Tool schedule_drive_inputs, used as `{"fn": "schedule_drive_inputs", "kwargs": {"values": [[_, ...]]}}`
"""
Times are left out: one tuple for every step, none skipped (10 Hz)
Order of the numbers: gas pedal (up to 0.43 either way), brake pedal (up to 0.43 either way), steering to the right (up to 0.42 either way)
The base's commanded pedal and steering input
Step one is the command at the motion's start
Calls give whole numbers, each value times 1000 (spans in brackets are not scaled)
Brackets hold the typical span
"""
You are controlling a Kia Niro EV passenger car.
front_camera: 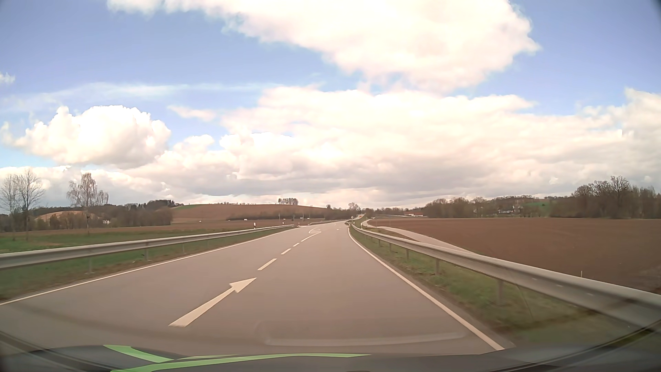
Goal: Follow the waypoints while adhering to traffic rules and regulations
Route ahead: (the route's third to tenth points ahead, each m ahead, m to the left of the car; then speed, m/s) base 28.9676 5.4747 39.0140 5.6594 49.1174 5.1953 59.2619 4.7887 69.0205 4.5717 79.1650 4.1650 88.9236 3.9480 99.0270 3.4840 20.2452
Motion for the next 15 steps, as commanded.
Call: {"fn": "schedule_drive_inputs", "kwargs": {"values": [[209, 0, 3], [209, 0, 3], [209, 0, 3], [209, 0, 3], [220, 0, 3], [220, 0, 3], [220, 0, 3], [220, 0, 4], [220, 0, 4], [220, 0, 4], [220, 0, 4], [220, 0, 4], [220, 0, 4], [220, 0, 4], [220, 0, 4]]}}
